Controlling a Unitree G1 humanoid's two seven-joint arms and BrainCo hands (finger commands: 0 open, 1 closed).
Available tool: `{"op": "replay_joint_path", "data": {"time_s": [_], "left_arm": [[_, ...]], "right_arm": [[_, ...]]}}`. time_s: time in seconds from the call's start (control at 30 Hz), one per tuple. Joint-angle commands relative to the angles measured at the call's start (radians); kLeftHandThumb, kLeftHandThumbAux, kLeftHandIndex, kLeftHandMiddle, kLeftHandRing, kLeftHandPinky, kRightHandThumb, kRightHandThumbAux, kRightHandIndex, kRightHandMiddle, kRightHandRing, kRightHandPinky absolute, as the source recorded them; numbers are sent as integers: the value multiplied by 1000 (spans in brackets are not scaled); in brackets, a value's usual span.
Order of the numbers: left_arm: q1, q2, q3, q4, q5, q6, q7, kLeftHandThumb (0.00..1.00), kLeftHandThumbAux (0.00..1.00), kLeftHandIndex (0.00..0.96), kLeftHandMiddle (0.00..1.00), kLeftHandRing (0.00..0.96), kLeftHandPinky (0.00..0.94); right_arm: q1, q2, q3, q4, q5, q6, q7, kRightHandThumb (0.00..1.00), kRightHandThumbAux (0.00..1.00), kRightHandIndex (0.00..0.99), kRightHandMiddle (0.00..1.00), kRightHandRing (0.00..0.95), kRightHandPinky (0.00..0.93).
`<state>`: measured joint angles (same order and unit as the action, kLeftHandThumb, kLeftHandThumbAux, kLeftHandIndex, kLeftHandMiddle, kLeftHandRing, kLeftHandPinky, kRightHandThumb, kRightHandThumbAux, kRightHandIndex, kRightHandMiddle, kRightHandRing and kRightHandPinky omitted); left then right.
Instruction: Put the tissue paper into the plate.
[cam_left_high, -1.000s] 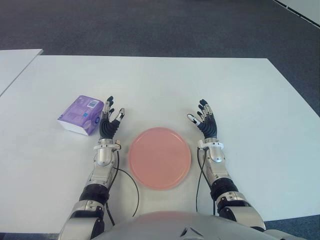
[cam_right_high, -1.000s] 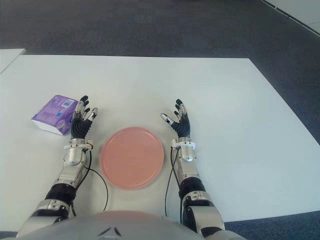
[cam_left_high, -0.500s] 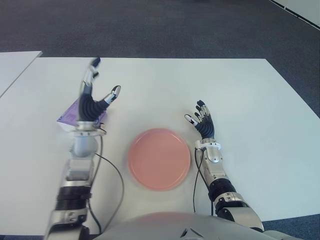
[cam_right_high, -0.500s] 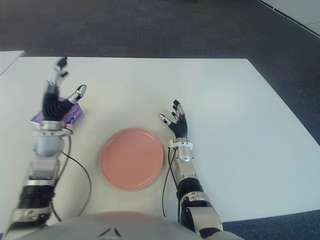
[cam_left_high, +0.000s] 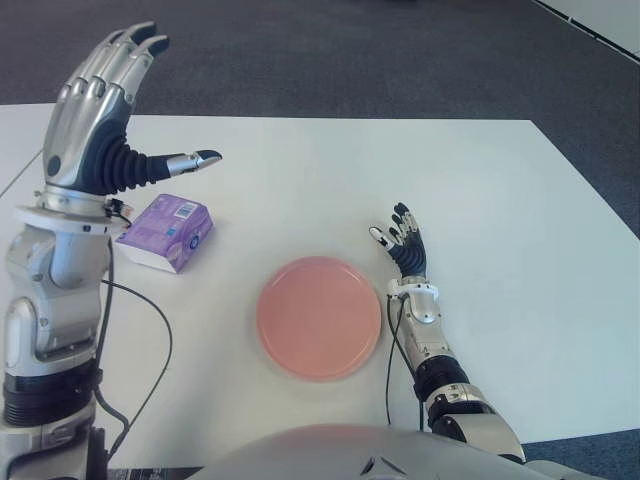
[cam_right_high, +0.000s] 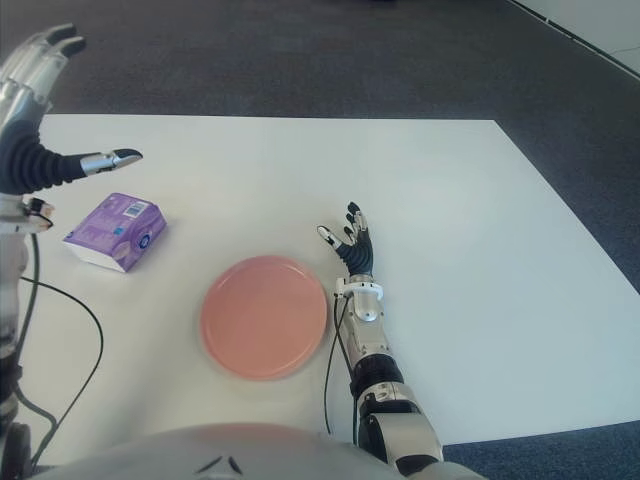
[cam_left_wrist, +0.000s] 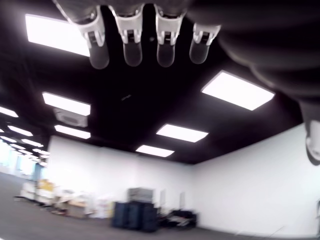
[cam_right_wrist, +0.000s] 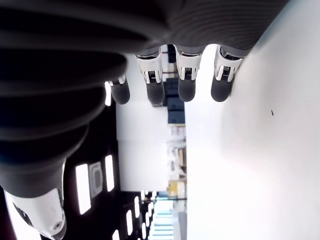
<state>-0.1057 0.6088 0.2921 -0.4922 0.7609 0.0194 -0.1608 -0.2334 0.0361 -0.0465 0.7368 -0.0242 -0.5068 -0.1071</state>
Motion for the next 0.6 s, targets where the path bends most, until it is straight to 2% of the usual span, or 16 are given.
{"op": "replay_joint_path", "data": {"time_s": [0.03,0.27,0.6], "left_arm": [[-18,57,-27,-22,153,98,-99,150,342,0,0,0,0],[-34,135,-51,9,334,140,-126,105,250,0,0,0,0],[-37,141,-64,6,354,158,-132,92,231,0,0,0,0]], "right_arm": [[91,20,7,69,-4,79,-2,0,671,0,0,0,0],[90,21,7,73,-6,80,1,0,672,0,0,0,0],[90,22,6,75,-6,79,2,0,682,0,0,0,0]]}}
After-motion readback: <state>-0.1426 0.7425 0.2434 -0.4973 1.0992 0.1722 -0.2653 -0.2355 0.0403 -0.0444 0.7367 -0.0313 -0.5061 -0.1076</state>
